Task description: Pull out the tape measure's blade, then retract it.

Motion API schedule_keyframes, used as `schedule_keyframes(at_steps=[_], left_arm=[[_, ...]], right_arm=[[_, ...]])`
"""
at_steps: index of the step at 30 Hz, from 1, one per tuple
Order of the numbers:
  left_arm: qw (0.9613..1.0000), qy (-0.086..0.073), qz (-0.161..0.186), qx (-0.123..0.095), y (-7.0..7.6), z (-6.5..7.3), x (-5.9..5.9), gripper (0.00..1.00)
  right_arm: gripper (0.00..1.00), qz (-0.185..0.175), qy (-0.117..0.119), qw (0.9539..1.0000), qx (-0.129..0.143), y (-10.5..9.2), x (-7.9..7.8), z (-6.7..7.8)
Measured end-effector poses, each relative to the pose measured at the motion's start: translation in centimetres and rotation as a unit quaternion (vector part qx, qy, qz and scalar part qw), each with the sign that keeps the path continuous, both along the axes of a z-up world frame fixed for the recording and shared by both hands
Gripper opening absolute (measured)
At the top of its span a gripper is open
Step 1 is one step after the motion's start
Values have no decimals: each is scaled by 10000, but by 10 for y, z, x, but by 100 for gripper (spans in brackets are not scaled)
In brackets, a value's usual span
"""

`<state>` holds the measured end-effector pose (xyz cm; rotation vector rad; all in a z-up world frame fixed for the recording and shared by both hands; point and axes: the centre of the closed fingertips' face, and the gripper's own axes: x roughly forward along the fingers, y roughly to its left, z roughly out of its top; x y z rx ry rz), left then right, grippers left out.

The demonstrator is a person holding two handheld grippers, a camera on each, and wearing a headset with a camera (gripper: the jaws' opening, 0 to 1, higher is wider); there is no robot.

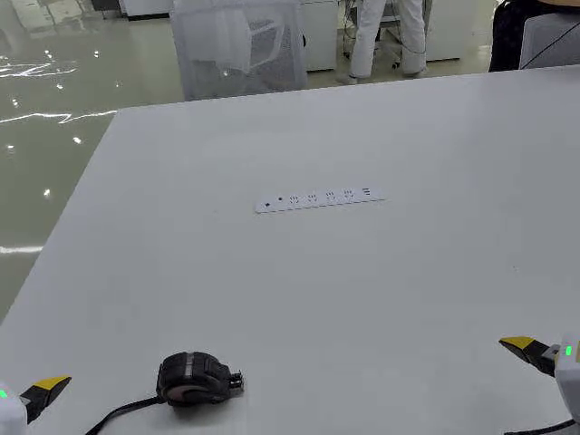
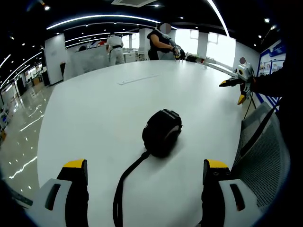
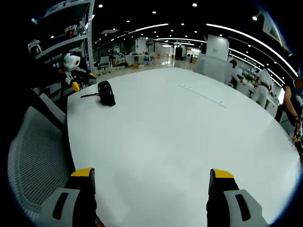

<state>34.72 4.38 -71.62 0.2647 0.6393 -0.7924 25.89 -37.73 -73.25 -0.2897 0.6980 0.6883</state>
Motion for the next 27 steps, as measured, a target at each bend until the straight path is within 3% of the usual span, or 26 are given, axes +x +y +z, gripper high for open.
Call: schedule_keyframes(at_steps=[13, 17, 21, 27], left_arm=[[9999, 22, -130, -32, -6, -1, 1, 99], [9993, 34, -368, 27, -14, -4, 3, 99], [9987, 14, -501, 50, -19, -1, 8, 95], [9948, -1, -971, 291, -35, 0, 15, 98]], right_arm=[[99, -11, 36, 10000, 10, 1, -1, -1], [99, -37, 164, 9998, 73, 2, 0, -7], [99, 40, 116, 9999, 64, 5, 1, -6], [99, 270, 30, 9996, 71, 18, 9, -2]])
